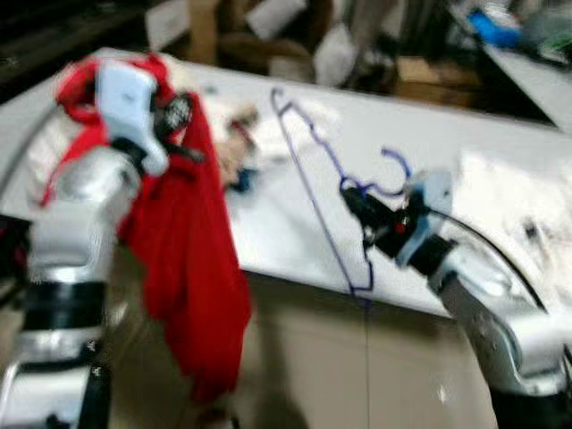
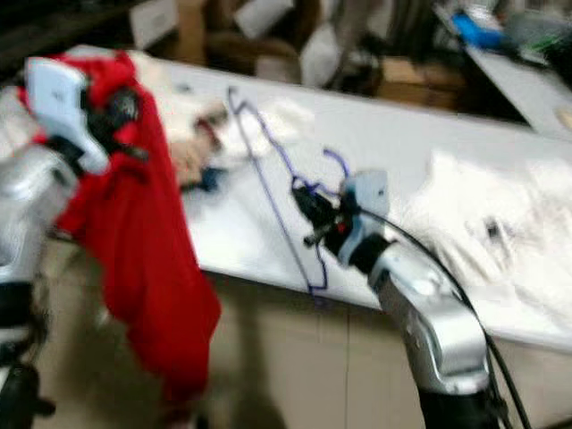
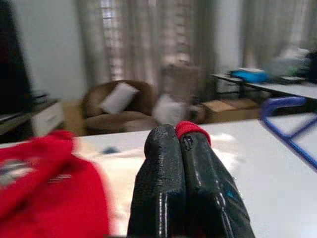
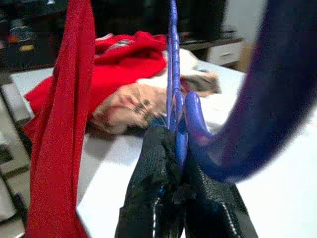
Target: Hang hanger
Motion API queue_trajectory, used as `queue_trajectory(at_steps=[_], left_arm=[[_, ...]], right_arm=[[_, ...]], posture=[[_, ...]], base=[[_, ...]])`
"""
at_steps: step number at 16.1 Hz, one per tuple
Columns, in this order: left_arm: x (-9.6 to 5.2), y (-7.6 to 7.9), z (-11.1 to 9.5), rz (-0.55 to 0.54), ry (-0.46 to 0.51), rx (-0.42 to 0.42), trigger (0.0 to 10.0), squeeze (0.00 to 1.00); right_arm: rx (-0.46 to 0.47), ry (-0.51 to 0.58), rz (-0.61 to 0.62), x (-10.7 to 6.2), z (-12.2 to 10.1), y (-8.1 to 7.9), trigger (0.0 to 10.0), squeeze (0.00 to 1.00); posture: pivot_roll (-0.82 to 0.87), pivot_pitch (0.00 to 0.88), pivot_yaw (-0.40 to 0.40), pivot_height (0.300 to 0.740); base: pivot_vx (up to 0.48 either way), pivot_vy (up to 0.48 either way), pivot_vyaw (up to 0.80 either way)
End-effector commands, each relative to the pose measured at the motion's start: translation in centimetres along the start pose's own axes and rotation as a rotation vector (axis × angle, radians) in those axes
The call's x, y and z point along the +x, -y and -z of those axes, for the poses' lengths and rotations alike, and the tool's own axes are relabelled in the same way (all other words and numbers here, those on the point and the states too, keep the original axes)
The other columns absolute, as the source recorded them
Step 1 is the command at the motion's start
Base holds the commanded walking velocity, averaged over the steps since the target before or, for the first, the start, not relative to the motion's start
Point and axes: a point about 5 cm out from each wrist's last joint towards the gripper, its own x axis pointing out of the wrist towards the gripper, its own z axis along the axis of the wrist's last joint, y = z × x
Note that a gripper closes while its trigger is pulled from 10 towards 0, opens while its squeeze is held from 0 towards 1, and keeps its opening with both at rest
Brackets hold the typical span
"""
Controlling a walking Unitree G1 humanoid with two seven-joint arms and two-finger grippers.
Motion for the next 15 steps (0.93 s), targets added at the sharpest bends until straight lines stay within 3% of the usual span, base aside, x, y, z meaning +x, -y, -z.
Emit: queue_trajectory(at_steps=[1,2,5,8,9,12,15], left_arm=[[0.7,0.7,-1.4,0.037,0.059,0.016,10.0,0.00],[0.7,0.7,-1.6,0.041,0.065,0.022,10.0,0.00],[1.4,1.0,-3.5,0.103,0.116,-0.014,10.0,0.00],[2.5,1.3,-4.8,0.148,0.124,0.054,10.0,0.00],[3.5,0.9,-5.0,0.164,0.084,0.085,10.0,0.00],[5.6,0.1,-5.1,0.191,-0.005,0.201,10.0,0.00],[8.0,0.5,-5.0,0.226,-0.059,0.263,10.0,0.00]], right_arm=[[-0.031,0.015,-0.003,-0.5,-0.8,0.3,10.0,0.00],[-0.039,0.019,-0.013,-0.6,-1.0,0.3,10.0,0.00],[-0.081,-0.019,-0.196,-1.8,-1.6,-0.6,10.0,0.00],[-0.125,-0.061,-0.313,-4.4,-2.7,0.3,10.0,0.00],[-0.145,-0.124,-0.364,-5.9,-2.8,0.8,10.0,0.00],[-0.189,-0.224,-0.396,-8.0,-3.6,2.2,10.0,0.00],[-0.170,-0.196,-0.428,-9.1,-5.3,2.6,10.0,0.00]], posture=[[-0.02,0.000,-0.078,0.740],[-0.02,0.000,-0.083,0.740],[-0.02,0.000,-0.076,0.740],[-0.02,0.000,-0.078,0.740],[-0.02,0.000,-0.077,0.740],[-0.02,0.000,-0.073,0.740],[-0.03,0.000,-0.058,0.740]], base=[[0.480,0.000,0.00],[0.480,0.000,0.00],[0.304,0.000,0.00],[0.000,0.000,0.00],[0.000,0.000,0.00],[0.000,0.000,0.00],[0.000,0.000,0.00]])
